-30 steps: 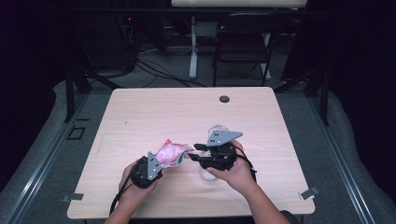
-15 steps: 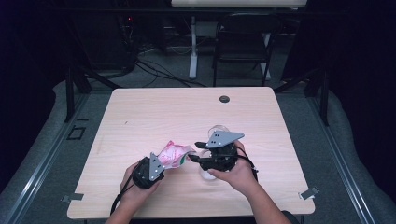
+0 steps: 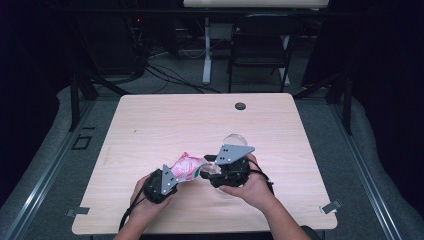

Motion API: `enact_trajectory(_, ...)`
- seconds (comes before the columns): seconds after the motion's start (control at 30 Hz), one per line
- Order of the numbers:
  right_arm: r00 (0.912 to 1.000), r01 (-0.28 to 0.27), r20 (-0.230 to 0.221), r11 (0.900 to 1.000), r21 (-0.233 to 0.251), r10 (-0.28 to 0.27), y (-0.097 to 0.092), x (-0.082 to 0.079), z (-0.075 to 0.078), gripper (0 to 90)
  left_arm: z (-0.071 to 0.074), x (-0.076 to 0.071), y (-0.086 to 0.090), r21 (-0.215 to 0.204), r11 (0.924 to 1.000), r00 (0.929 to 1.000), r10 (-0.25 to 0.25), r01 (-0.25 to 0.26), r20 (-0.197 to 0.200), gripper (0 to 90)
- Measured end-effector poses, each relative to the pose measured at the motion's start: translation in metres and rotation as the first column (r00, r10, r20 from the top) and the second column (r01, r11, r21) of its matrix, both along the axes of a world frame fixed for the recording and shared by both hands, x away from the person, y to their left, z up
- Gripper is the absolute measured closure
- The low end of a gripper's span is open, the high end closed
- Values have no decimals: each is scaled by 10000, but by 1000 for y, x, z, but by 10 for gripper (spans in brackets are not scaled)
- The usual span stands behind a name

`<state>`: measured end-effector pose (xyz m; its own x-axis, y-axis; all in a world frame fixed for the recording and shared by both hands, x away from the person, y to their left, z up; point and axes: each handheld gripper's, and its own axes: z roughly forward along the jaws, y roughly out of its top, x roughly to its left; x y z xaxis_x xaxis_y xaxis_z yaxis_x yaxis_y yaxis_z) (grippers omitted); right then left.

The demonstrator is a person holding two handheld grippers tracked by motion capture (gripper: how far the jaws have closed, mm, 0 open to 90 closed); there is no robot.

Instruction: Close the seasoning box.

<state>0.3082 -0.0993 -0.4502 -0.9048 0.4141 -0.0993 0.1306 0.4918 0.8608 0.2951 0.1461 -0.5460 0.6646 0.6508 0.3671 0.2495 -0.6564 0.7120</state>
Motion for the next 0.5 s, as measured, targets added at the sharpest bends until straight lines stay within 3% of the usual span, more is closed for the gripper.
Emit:
enact_trajectory(0.17, 9999, -154, -21, 9999, -26, 154, 4, -2, -2, 523, 0, -1, -1, 32, 10000, 9999, -79, 79, 83, 609)
enact_trajectory(0.5, 9978, -327, -592, 9992, -241, 312, 6, 0, -5, 668, 1, -3, -3, 114, 9998, 9997, -165, 163, 202, 610)
